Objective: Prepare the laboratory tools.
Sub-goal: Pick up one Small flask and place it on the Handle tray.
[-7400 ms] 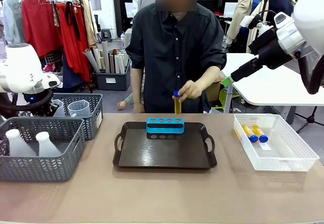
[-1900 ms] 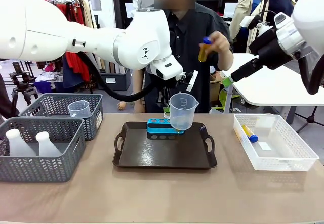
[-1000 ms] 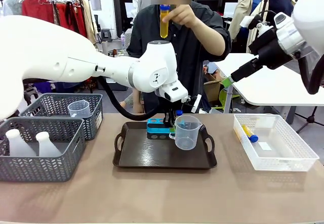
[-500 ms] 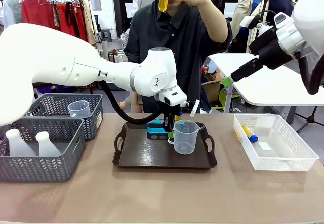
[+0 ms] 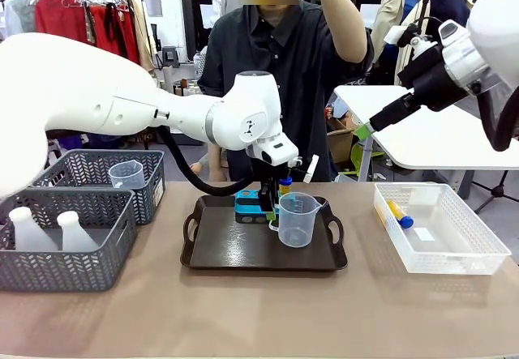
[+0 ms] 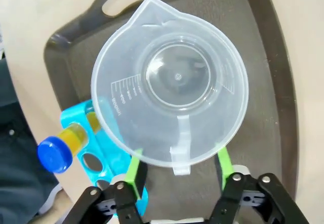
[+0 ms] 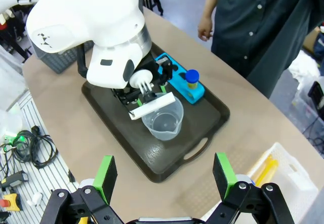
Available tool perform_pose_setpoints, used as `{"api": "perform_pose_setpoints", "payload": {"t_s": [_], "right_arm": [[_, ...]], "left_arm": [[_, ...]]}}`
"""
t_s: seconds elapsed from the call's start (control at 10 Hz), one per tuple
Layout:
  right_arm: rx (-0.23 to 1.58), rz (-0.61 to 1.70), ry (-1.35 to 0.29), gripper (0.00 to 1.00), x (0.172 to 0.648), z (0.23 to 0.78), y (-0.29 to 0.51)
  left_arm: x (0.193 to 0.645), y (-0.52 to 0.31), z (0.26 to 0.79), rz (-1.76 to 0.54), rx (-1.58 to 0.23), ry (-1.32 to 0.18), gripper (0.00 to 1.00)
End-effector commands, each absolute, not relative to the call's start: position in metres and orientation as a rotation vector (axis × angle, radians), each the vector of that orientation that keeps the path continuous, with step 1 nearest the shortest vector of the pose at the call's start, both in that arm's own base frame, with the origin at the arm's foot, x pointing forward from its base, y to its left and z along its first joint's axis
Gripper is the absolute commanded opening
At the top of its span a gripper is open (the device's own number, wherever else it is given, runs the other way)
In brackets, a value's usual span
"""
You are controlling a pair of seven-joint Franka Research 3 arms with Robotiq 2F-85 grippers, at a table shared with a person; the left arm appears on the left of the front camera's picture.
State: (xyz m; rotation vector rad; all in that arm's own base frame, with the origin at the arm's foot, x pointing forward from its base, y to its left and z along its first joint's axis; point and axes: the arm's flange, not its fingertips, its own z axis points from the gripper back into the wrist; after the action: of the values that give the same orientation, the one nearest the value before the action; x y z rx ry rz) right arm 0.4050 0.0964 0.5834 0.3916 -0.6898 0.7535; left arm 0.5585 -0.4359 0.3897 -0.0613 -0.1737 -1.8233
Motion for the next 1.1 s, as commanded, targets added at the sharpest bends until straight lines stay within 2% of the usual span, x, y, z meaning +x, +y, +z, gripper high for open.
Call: {"api": "perform_pose_setpoints", "payload": {"t_s": [0.0, 0.2, 0.4, 0.7, 1.0], "right_arm": [[0.406, 0.753, -0.692, 1.0, 0.405, 0.584, 0.096], [0.406, 0.753, -0.692, 1.0, 0.405, 0.584, 0.096], [0.406, 0.753, -0.692, 1.0, 0.405, 0.584, 0.096], [0.406, 0.753, -0.692, 1.0, 0.405, 0.584, 0.096], [0.406, 0.753, -0.692, 1.0, 0.405, 0.584, 0.096]], "left_arm": [[0.536, -0.418, 0.406, -1.782, -0.058, -0.204, 1.0], [0.525, -0.395, 0.425, -1.762, -0.025, -0.245, 1.0], [0.497, -0.368, 0.449, -1.687, 0.01, -0.273, 1.0], [0.471, -0.318, 0.49, -1.536, 0.053, -0.261, 1.0], [0.459, -0.256, 0.529, -1.232, 0.077, -0.207, 1.0]]}}
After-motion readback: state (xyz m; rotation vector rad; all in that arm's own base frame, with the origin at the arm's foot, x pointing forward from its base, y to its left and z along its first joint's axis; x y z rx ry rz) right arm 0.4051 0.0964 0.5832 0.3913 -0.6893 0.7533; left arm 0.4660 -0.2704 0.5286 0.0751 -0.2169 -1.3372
